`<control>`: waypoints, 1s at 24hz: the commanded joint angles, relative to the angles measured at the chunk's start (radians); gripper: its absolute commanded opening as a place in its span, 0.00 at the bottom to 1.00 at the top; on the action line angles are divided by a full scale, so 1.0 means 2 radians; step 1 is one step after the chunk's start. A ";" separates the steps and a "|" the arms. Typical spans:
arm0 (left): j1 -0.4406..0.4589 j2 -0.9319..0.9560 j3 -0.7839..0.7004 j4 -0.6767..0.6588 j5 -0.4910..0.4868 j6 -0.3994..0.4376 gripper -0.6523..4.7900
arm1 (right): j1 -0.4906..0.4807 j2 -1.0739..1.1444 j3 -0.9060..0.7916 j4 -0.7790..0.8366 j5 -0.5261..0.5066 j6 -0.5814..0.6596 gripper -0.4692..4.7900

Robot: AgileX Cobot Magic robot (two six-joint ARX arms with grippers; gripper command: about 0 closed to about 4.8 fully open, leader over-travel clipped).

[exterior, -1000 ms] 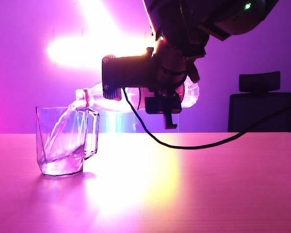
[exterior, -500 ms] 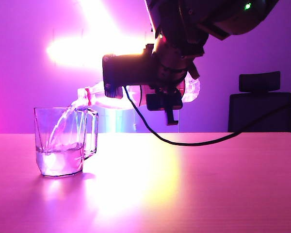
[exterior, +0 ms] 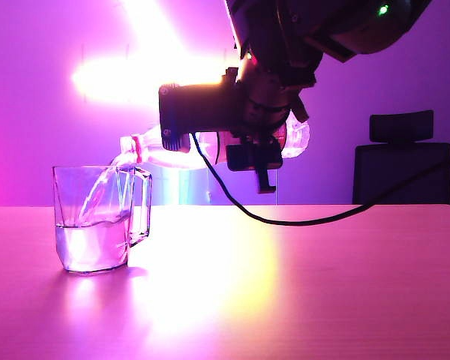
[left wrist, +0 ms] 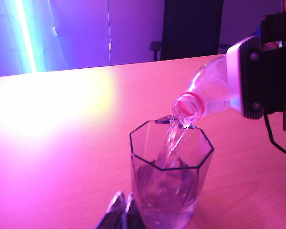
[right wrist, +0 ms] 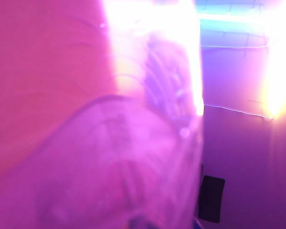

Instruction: Pick up the mineral water bottle on the table and pour water into the mug until it's half full.

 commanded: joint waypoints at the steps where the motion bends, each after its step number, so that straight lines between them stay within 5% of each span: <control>1: 0.000 0.001 0.002 0.003 0.002 -0.001 0.12 | 0.001 -0.006 0.005 0.022 0.003 0.002 0.55; 11: 0.000 0.001 0.002 0.003 0.002 -0.001 0.12 | 0.014 -0.006 0.005 0.026 0.003 0.010 0.55; 24: 0.000 0.001 0.002 0.003 0.002 -0.001 0.12 | 0.033 -0.006 0.005 0.026 0.038 0.106 0.55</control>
